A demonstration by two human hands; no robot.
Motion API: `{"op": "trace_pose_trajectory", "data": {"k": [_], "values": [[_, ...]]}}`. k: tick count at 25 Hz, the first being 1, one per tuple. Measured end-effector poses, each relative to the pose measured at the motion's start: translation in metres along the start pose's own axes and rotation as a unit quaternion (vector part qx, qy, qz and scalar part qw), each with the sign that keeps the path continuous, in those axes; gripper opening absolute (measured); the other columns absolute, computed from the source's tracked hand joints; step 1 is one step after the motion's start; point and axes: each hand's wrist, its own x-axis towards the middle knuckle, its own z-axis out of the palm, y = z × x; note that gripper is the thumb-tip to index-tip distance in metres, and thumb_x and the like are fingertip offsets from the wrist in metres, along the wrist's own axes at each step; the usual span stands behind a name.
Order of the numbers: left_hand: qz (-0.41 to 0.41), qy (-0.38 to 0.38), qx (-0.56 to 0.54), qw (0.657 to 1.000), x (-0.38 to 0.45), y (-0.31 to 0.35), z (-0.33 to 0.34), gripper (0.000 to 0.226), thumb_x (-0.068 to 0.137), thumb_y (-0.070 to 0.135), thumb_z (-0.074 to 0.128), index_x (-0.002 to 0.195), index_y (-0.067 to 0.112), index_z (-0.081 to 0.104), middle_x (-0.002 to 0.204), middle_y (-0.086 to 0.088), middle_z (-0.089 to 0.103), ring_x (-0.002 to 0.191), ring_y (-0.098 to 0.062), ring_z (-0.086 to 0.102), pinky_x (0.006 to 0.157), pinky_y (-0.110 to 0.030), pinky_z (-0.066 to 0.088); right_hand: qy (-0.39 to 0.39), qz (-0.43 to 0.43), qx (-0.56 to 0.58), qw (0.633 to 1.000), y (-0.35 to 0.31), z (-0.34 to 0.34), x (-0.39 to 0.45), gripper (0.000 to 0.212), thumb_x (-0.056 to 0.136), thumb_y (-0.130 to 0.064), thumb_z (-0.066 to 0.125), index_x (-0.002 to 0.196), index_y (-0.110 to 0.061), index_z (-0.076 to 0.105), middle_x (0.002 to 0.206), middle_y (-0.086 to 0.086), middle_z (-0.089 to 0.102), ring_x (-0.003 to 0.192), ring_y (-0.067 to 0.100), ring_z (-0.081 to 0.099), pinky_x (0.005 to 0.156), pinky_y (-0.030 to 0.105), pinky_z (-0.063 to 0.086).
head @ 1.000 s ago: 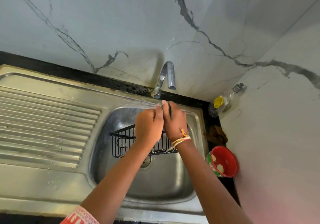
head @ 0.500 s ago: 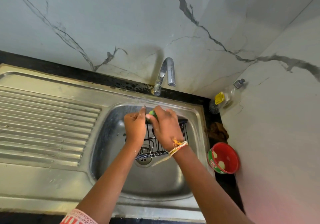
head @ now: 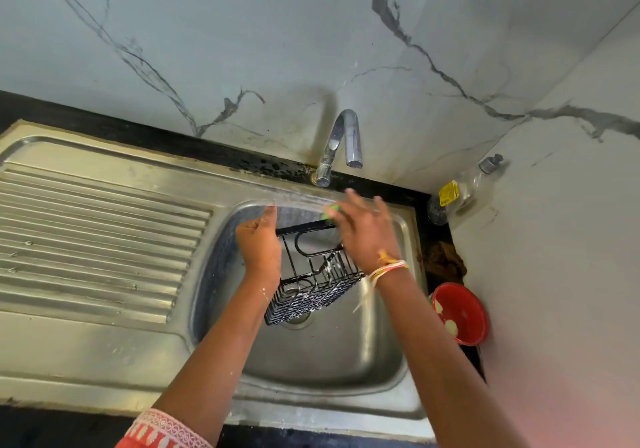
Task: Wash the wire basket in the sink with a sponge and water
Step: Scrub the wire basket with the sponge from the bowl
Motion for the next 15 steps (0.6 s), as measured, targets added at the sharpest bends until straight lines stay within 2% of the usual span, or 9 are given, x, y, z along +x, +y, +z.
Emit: {"op": "trace_pose_trajectory", "data": {"k": [2,3,5,7,8,11,12,15], "values": [[0.013,-0.007,0.03,0.999,0.0,0.001,-0.002,0.046,0.094,0.021,0.059,0.053,0.016,0.038,0.048,0.004,0.034,0.043,-0.01,0.025,0.044,-0.025,0.023,-0.011,0.122,0.045,0.991,0.018,-0.008,0.001,0.035,0.098,-0.044,0.043,0.109,-0.021,0.067,0.134,0.011,0.057,0.125,0.022,0.052,0.116,0.048,0.019],[0.04,-0.018,0.051,0.998,-0.003,0.004,0.001,0.051,0.094,0.018,0.059,0.049,0.017,0.034,0.04,0.01,0.03,0.037,-0.006,0.022,0.041,-0.022,0.022,-0.008,0.123,0.066,0.99,0.006,-0.008,-0.003,0.032,0.098,-0.041,0.046,0.107,-0.019,0.068,0.128,0.009,0.062,0.118,0.021,0.055,0.115,0.048,0.023],[0.07,-0.026,0.067,0.995,-0.008,0.005,0.009,0.056,0.094,0.014,0.06,0.045,0.019,0.033,0.031,0.01,0.029,0.031,-0.005,0.024,0.039,-0.018,0.021,-0.014,0.022,0.09,0.996,-0.038,0.008,-0.01,0.03,0.099,-0.034,0.045,0.105,-0.017,0.069,0.117,0.005,0.068,0.112,0.018,0.059,0.116,0.044,0.022],[0.042,0.0,0.065,0.997,-0.008,0.006,0.008,0.053,0.093,0.015,0.061,0.046,0.017,0.038,0.034,0.01,0.033,0.032,-0.004,0.027,0.041,-0.02,0.024,-0.022,-0.05,0.076,0.996,-0.051,0.018,-0.01,0.033,0.098,-0.035,0.04,0.111,-0.02,0.068,0.127,0.005,0.063,0.125,0.016,0.053,0.119,0.044,0.015],[0.018,0.017,0.062,0.998,-0.006,0.007,0.004,0.052,0.093,0.017,0.061,0.047,0.017,0.037,0.039,0.009,0.033,0.032,-0.005,0.025,0.043,-0.023,0.025,-0.032,-0.042,0.052,0.997,-0.039,0.011,-0.004,0.033,0.099,-0.037,0.04,0.112,-0.022,0.066,0.133,0.006,0.059,0.128,0.017,0.051,0.119,0.044,0.013],[-0.003,0.022,0.066,0.998,0.0,0.006,-0.003,0.052,0.092,0.022,0.063,0.05,0.016,0.034,0.047,0.0,0.031,0.033,-0.005,0.021,0.045,-0.027,0.026,-0.041,0.096,0.025,0.994,0.002,-0.002,0.008,0.03,0.099,-0.037,0.044,0.113,-0.022,0.066,0.139,0.007,0.053,0.131,0.024,0.047,0.118,0.041,0.015],[0.005,0.018,0.073,0.997,-0.001,0.007,0.0,0.053,0.091,0.023,0.064,0.049,0.016,0.034,0.045,0.001,0.031,0.033,-0.005,0.022,0.045,-0.027,0.026,-0.039,0.105,0.037,0.993,-0.001,0.001,0.004,0.03,0.099,-0.037,0.046,0.116,-0.023,0.066,0.138,0.005,0.053,0.132,0.023,0.045,0.117,0.04,0.015],[0.009,0.026,0.056,0.998,-0.003,0.008,0.007,0.053,0.09,0.025,0.067,0.046,0.018,0.038,0.038,0.012,0.036,0.033,-0.002,0.027,0.041,-0.023,0.027,-0.014,-0.063,0.092,0.994,-0.048,0.024,-0.01,0.029,0.095,-0.029,0.055,0.122,-0.026,0.063,0.133,-0.005,0.058,0.133,0.012,0.044,0.117,0.038,0.014]]}}
